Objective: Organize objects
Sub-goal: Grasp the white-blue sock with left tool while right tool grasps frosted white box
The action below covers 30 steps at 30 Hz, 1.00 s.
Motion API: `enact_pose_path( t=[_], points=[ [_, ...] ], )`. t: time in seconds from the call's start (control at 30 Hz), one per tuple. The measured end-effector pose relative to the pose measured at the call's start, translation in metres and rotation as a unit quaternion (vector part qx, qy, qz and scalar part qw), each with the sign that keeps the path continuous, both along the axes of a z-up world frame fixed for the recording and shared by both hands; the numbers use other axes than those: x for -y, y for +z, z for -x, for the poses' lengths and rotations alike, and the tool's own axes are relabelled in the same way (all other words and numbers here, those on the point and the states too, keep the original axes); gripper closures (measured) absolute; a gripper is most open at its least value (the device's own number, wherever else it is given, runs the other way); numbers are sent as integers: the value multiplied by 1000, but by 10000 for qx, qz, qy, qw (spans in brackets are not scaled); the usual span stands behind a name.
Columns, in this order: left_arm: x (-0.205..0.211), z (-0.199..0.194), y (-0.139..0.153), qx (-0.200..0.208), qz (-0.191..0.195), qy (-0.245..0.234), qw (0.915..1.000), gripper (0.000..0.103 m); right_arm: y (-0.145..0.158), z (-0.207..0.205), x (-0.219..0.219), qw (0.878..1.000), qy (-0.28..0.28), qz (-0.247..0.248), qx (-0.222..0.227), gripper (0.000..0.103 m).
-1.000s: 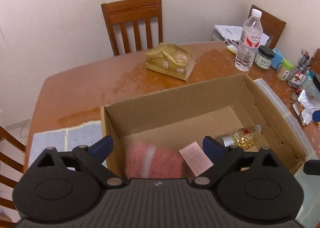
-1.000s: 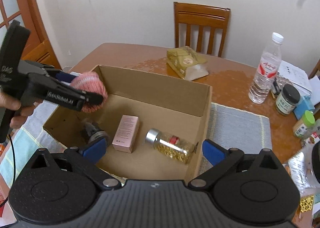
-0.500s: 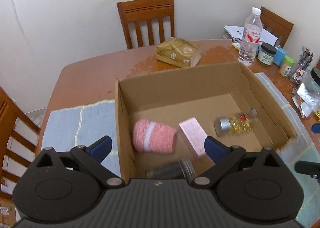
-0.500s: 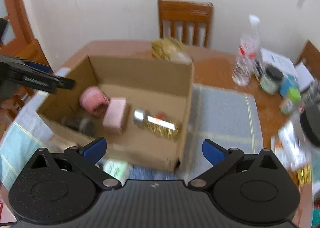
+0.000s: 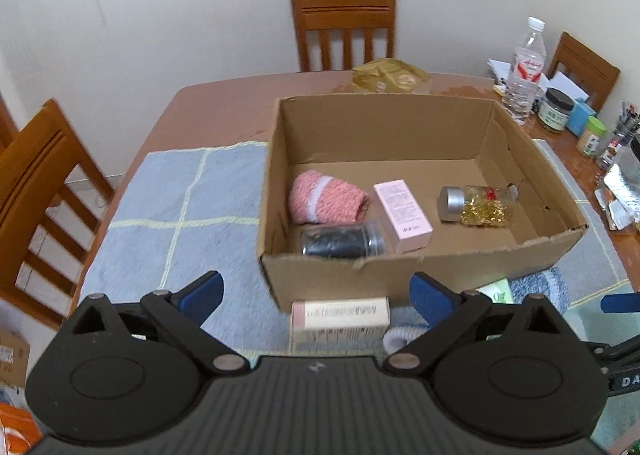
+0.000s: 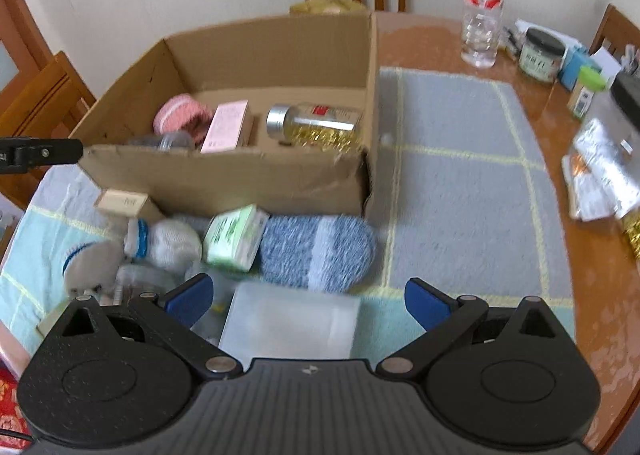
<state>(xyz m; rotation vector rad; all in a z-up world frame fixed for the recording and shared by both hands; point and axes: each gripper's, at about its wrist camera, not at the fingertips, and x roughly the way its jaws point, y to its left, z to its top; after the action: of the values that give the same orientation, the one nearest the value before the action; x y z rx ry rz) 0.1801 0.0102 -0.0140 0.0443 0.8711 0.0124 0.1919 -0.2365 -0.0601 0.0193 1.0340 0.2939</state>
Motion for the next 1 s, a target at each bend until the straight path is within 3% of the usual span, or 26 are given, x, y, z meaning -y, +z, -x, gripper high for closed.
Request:
enact_pose_path(
  t=[0.27, 0.43, 0.87, 1.0],
  points=[
    [-10, 29, -15, -214, 339, 353, 9986, 4, -20, 5, -12, 9997, -68, 97, -235, 0],
    [-12, 35, -24, -353, 330, 376, 9981, 4, -29, 8, -19, 9993, -98, 194, -304, 0],
    [-17, 39, -42, -632, 301, 108, 9975, 4, -31, 12, 9, 9976, -526, 327, -295, 0],
    [-21, 38, -48, -718, 404, 26, 9966, 4, -35, 11, 23, 9975, -594, 154, -345, 0]
  ],
)
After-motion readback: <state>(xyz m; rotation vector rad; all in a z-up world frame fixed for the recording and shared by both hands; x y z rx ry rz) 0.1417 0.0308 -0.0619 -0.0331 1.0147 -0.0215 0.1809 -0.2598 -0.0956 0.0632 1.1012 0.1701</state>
